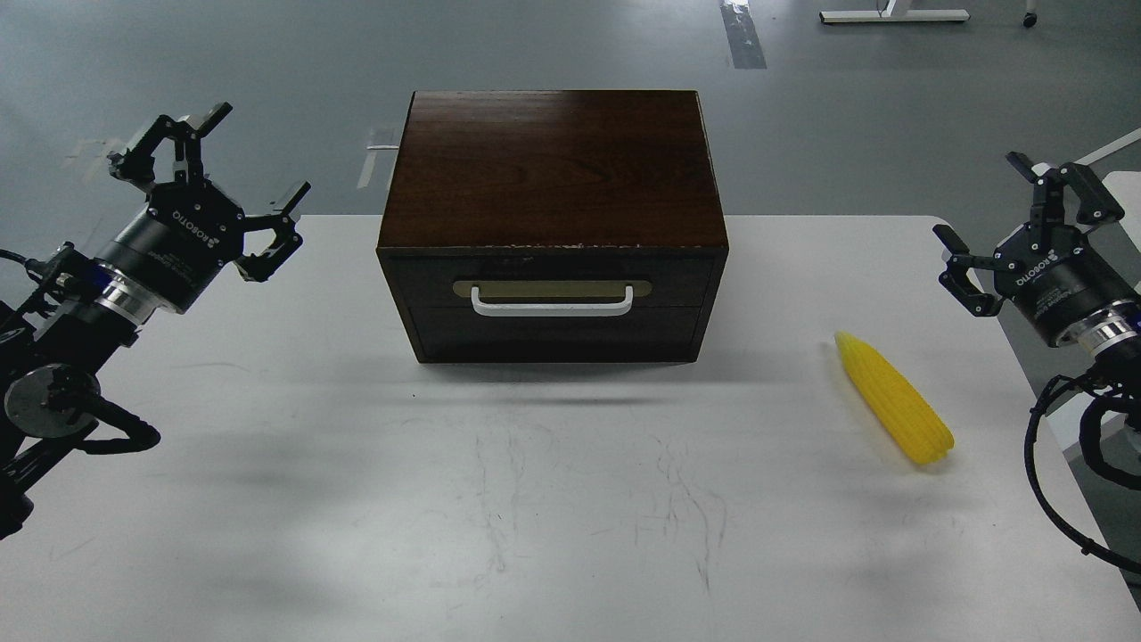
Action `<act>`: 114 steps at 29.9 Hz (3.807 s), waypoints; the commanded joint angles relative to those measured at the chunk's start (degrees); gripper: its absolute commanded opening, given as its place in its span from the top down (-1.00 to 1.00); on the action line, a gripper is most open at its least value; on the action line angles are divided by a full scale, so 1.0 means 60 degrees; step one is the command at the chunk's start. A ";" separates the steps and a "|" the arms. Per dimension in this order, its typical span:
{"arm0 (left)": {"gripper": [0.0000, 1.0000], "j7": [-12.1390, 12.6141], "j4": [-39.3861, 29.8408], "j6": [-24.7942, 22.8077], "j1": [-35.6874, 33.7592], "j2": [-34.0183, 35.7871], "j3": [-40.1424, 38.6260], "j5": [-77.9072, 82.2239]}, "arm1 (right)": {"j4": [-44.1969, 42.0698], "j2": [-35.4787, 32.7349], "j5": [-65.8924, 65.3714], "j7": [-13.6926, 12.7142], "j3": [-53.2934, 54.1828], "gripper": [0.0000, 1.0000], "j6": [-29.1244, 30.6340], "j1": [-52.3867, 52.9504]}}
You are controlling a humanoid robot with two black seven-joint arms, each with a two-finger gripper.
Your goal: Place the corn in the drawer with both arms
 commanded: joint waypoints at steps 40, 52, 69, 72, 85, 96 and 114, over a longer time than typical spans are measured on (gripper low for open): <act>-0.96 -0.0424 -0.2101 0.0000 -0.8530 -0.3573 0.6796 2.0521 | 0.0004 -0.0136 0.0000 0.0000 0.0052 -1.00 -0.0001 0.0014; -0.96 -0.0424 -0.1750 0.0000 -0.8354 -0.3617 0.7177 2.0978 | 0.0004 -0.0136 0.0000 0.0000 0.0081 -1.00 -0.0001 -0.0001; -0.96 -0.0424 -0.1603 0.0000 -0.8135 -0.3617 0.7558 2.0978 | 0.0004 -0.0136 0.0000 0.0000 0.0095 -1.00 -0.0001 -0.0001; -0.96 -0.0424 -0.1530 0.0000 -0.8091 -0.3632 0.7558 2.0978 | 0.0004 -0.0136 0.0000 0.0000 0.0095 -1.00 -0.0001 -0.0001; -0.96 -0.0424 -0.1310 0.0000 -0.8032 -0.3851 0.7734 2.0978 | -0.0010 -0.0136 0.0000 0.0000 0.0095 -1.00 -0.0001 -0.0001; -0.96 -0.0424 -0.1310 0.0000 -0.7945 -0.3837 0.7793 2.0978 | -0.0010 -0.0136 0.0000 0.0000 0.0095 -1.00 -0.0001 -0.0015; -0.96 -0.0424 -0.1983 0.0000 -0.8047 -0.3881 0.8042 2.0978 | 0.0004 -0.0268 0.0000 0.0000 0.0110 -1.00 -0.0001 -0.0059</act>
